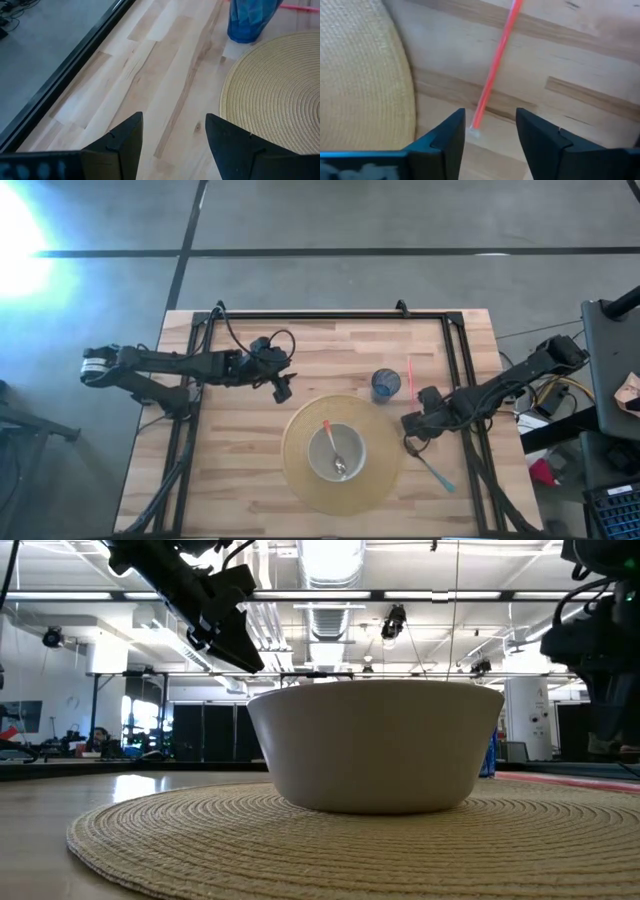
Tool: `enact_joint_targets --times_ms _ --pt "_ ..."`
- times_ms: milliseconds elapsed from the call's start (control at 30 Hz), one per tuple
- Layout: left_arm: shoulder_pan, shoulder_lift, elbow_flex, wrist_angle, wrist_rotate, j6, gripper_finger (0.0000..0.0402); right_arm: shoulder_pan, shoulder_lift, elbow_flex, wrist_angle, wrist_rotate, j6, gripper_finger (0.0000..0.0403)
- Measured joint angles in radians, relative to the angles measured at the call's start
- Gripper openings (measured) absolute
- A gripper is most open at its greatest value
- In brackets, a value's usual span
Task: Pick & Place Utensil
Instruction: Put the red straw into the blue cup
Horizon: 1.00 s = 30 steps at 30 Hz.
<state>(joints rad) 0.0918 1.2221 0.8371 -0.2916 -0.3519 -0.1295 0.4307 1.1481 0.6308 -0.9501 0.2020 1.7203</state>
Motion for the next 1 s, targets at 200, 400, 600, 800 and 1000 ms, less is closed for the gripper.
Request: enact_joint_targets --times_ms 200,400,600,800,1000 --pt "0.001 0.0 0.0 0.0 0.0 -0.001 0.0208 -0.024 0.008 0.0 0.07 0.0 -0.043 0.0171" --pt "0.001 0.0 0.0 0.002 0.0 -0.003 0.0208 -0.054 0.076 0.0 0.116 -0.001 -0.123 0.0164" --pt "0.001 0.0 0.0 0.003 0.0 -0.004 0.0208 -0.071 0.146 0.0 0.117 -0.002 -0.152 0.0168" --pt "0.001 0.0 0.0 0.003 0.0 -0.009 0.0208 -0.111 0.206 0.0 0.118 -0.022 -0.182 0.0164" --pt "0.001 0.0 0.0 0.004 0.0 -0.01 0.0208 -0.125 0.269 0.0 0.119 -0.05 -0.209 0.0148"
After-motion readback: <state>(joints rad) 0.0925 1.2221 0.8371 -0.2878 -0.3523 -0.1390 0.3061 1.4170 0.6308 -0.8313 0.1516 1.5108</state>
